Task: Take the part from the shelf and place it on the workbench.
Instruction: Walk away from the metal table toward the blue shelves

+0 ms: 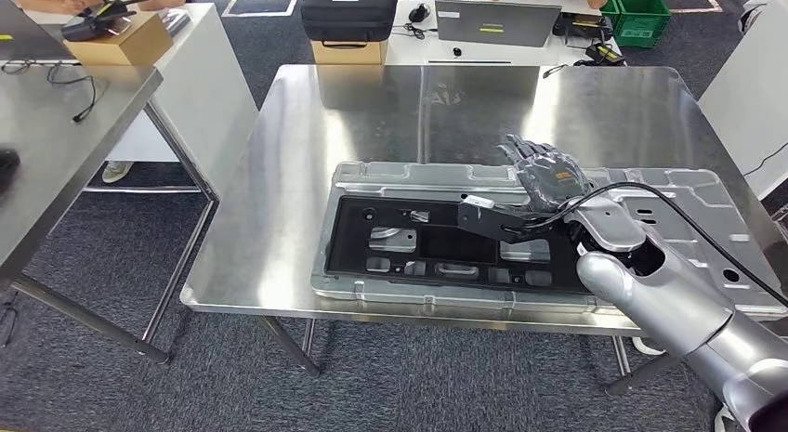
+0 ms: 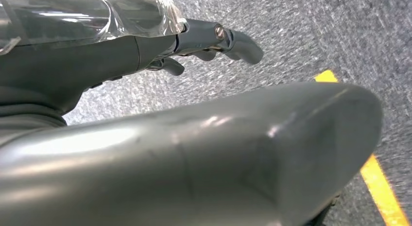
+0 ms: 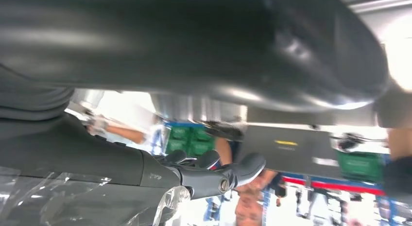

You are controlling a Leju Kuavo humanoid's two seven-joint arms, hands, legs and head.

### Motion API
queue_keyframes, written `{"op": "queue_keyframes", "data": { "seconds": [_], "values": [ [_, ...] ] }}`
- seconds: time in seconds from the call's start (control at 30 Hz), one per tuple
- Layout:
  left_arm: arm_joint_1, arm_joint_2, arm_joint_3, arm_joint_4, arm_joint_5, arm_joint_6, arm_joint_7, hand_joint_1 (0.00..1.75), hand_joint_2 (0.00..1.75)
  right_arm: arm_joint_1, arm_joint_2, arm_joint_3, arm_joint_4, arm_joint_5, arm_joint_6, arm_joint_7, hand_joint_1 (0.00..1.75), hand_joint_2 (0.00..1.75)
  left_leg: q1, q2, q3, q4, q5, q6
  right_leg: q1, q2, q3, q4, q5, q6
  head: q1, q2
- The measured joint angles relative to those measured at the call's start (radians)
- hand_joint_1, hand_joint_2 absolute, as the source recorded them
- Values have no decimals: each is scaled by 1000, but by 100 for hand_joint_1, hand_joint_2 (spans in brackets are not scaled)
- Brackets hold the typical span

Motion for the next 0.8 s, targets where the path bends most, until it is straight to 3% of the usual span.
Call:
{"op": "queue_keyframes", "data": {
  "seconds": [0.07,0.1,0.2,0.23,0.27,0.3,0.33,0.4,0.43,0.47,0.57,0.63,0.7,0.73,0.77,0.8],
  "values": [
    [2,1,0,0,0,0,0,0,0,1,0,1,0,0,0,0,0,0,1,-1,-11,9,-11,-6,-1,-2,-13,1,11,-15,-1,0],
    [2,1,0,0,0,0,0,0,0,0,0,2,0,0,0,0,0,0,3,-1,-24,41,-38,-12,-2,-2,-20,1,17,-22,-2,0],
    [1,1,0,0,0,0,0,0,0,0,0,2,0,0,0,-1,0,0,11,-1,-86,237,-165,-28,-1,-4,-39,0,33,-30,-3,0],
    [1,1,0,0,1,0,0,0,0,0,0,2,0,1,0,-1,0,0,12,-1,-97,289,-191,-28,1,-4,-46,0,38,-30,-3,0],
    [1,1,0,0,1,0,0,0,0,0,0,2,0,1,0,-1,0,0,10,-1,-92,305,-200,-23,5,-4,-52,0,44,-31,-3,0],
    [1,1,0,0,1,0,0,0,0,0,0,2,0,1,0,-1,0,0,7,-1,-67,281,-191,-14,9,-4,-56,-1,50,-32,-4,0],
    [0,1,0,0,1,0,0,0,0,0,0,2,-1,2,0,-1,0,0,0,-1,-23,218,-170,2,15,-4,-59,-5,56,-34,-4,0],
    [-3,2,0,0,1,1,-1,0,0,-2,0,0,-3,3,0,-1,0,0,-24,-1,81,53,-123,44,21,-4,-60,-19,73,-36,-3,0],
    [-6,3,0,0,1,1,-2,0,0,-3,0,-1,-4,5,0,0,0,0,-35,0,116,-8,-105,58,23,-5,-62,-26,82,-36,-3,0],
    [-8,3,0,-1,1,1,-3,0,0,-3,-2,-1,-5,6,0,0,0,0,-44,0,132,-41,-95,65,24,-8,-64,-32,91,-35,-3,0],
    [-6,-2,0,-1,1,0,-5,0,0,-3,-7,-2,-5,8,1,0,0,0,-42,2,124,-62,-66,46,27,-11,-77,-31,98,-27,-5,0],
    [-4,-3,0,-1,1,-1,-5,0,0,-3,-10,-3,-5,9,1,0,0,0,-35,3,110,-72,-43,45,30,-11,-104,31,36,-22,-5,0],
    [-4,-4,0,-2,1,-3,-6,0,0,-2,-12,-3,-5,8,0,3,0,0,-32,3,89,-70,-25,51,30,-11,-148,172,-64,-18,-3,0],
    [-3,-6,0,-2,1,-3,-6,0,0,-1,-13,-3,-5,8,-1,5,0,0,-30,3,78,-69,-17,50,29,-11,-164,240,-95,-15,-2,0],
    [-2,-7,0,-2,1,-3,-6,0,0,1,-13,-3,-5,8,-2,6,0,0,-28,4,66,-67,-9,48,28,-11,-167,281,-103,-10,-2,0],
    [-2,-8,0,-2,1,-3,-6,0,0,3,-13,-4,-5,8,-4,8,0,0,-24,4,55,-63,-3,43,25,-12,-151,283,-90,-5,-2,0]
  ]
}}
